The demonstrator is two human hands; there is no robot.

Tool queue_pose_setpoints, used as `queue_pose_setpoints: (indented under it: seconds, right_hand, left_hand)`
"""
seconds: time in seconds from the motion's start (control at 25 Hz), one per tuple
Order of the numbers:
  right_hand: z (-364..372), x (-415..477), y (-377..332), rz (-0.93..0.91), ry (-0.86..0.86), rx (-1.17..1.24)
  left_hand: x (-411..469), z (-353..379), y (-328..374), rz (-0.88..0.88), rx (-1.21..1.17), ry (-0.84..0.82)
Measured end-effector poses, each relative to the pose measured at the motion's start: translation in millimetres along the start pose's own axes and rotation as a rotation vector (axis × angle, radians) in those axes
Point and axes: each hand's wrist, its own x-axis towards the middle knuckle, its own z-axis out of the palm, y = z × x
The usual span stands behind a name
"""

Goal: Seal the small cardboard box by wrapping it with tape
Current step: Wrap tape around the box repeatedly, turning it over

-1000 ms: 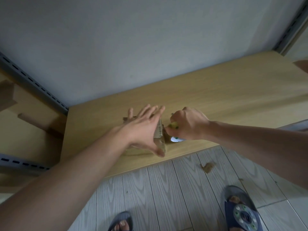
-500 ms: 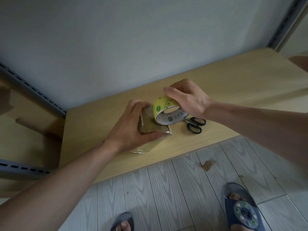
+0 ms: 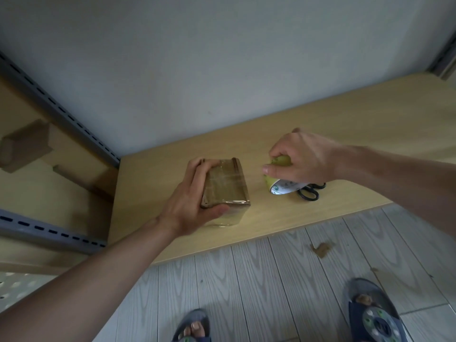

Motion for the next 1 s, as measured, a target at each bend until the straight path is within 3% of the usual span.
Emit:
queue_pose_setpoints:
  seconds: [0.48, 0.68, 0.8, 0.88, 1.0]
  right_hand:
    - [61.4, 19.1, -6.9, 0.094, -0.03, 0.155]
    - [69.9, 40.7, -29.3, 0.108, -0.036, 0.131]
    - [69.6, 42.5, -34.7, 0.125, -0.05, 0.11]
    - [69.5, 39.3, -31.9, 0.161, -0.042, 0.153]
    - [51.8, 38.9, -22.5, 0.199, 0.085, 0.463]
  left_hand:
    - [-12.6, -9.3, -13.3, -0.095, -0.031, -0.027]
    - [7.0, -50.2, 6.8, -0.107, 0.234, -0.29]
    - [22.0, -37.1, 23.5, -0.169, 0.429, -0.378]
    - [28.9, -28.4, 22.3, -0.16, 0.417, -0.33]
    - [15.6, -31.5, 0.7, -0.074, 0.215, -0.144]
